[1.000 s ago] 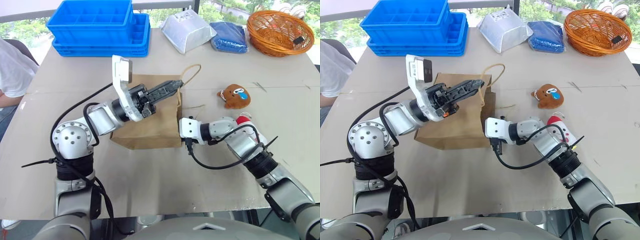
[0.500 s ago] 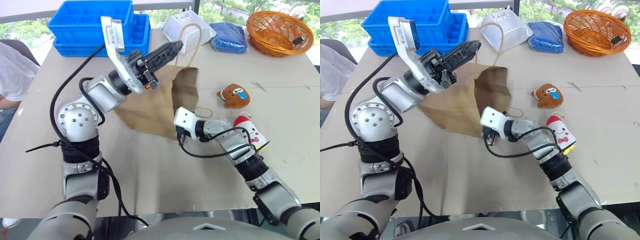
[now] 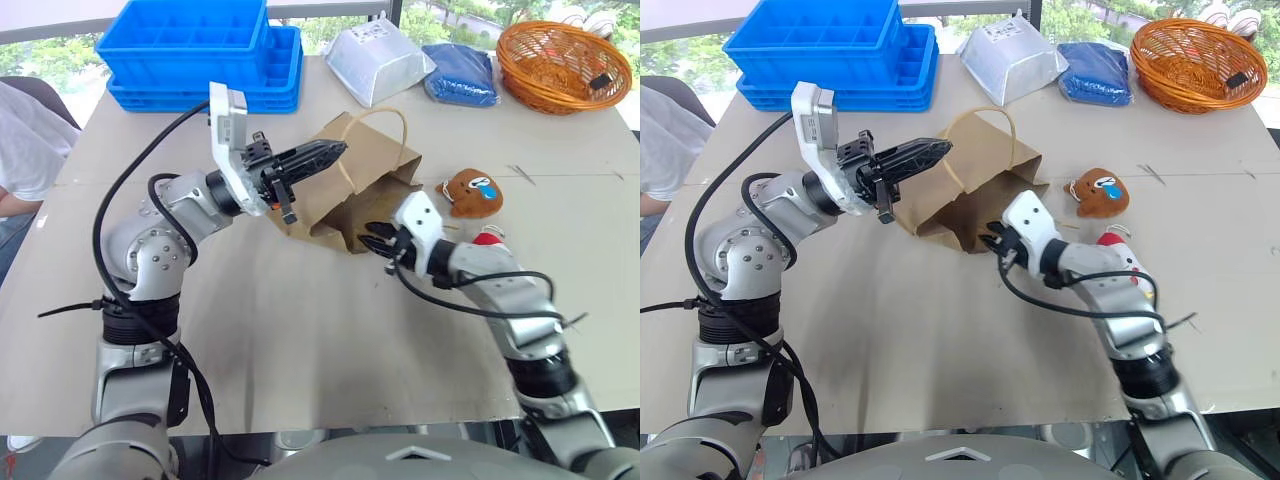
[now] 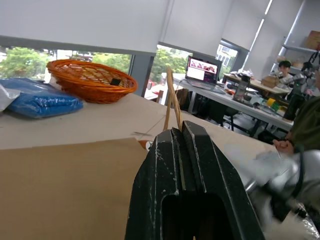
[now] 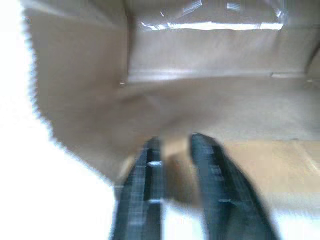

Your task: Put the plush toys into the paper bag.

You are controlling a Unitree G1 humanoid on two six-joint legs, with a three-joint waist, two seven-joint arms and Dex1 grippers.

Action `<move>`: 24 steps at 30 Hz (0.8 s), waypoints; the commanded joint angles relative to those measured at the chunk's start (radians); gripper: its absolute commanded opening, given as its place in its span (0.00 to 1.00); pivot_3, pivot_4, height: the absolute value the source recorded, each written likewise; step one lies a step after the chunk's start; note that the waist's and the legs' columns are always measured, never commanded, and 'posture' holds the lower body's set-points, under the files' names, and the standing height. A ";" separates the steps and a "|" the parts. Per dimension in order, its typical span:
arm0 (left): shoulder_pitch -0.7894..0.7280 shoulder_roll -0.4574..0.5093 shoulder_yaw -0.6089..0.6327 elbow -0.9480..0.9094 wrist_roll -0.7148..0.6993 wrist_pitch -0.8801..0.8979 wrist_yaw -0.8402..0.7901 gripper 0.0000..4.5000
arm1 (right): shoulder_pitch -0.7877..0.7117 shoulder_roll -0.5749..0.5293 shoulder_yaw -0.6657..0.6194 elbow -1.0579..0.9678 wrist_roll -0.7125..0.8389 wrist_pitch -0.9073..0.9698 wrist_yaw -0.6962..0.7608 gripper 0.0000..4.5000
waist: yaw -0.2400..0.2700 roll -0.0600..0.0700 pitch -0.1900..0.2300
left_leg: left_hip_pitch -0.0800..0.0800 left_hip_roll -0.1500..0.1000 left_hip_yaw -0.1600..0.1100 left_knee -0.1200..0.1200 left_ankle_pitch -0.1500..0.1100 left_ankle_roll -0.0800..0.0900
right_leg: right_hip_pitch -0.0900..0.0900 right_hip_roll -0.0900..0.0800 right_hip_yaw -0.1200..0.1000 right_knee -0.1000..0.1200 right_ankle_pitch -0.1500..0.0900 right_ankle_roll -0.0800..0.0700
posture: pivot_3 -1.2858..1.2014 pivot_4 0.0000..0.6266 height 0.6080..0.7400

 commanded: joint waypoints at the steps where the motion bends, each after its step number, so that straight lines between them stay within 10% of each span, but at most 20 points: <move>1: -0.025 -0.009 0.003 0.017 0.035 -0.049 -0.044 0.00 | 0.006 -0.047 -0.137 -0.229 0.135 0.130 0.008 0.62 | -0.003 0.000 0.000 | 0.000 0.000 0.000 0.000 0.000 0.000 | 0.000 0.000 0.000 0.000 0.000 0.000 | 0.52 0.24 1.00; 5: -0.044 -0.024 0.017 0.043 0.048 -0.063 -0.054 0.00 | 0.021 -0.140 -0.390 -0.433 0.265 0.256 0.009 0.99 | -0.003 0.000 0.000 | 0.000 0.001 -0.001 0.000 -0.001 0.002 | 0.000 0.001 -0.001 0.001 0.000 0.000 | 0.52 0.24 1.00; 12: -0.065 -0.032 0.008 0.026 0.084 -0.081 -0.062 0.00 | 0.244 -0.482 -0.634 -0.472 0.278 0.564 -0.016 0.99 | 0.003 0.000 0.000 | -0.001 0.000 -0.002 0.000 -0.002 0.004 | 0.001 0.000 -0.002 0.000 0.000 0.000 | 0.52 0.24 1.00; 18: -0.056 -0.072 -0.040 -0.019 0.138 -0.108 -0.044 0.00 | 0.344 -0.434 -0.472 -0.239 0.176 0.498 -0.176 0.99 | -0.004 -0.001 0.000 | 0.004 0.000 0.003 0.000 -0.002 0.004 | 0.004 0.002 0.002 -0.001 0.000 0.001 | 0.52 0.24 1.00; 24: -0.060 -0.095 -0.028 -0.040 0.128 -0.088 -0.007 0.00 | 0.354 -0.410 -0.425 -0.166 0.173 0.400 -0.180 0.49 | -0.005 -0.003 -0.001 | 0.005 0.000 0.005 0.001 -0.002 0.004 | 0.004 0.003 0.003 -0.001 -0.001 0.001 | 0.52 0.24 1.00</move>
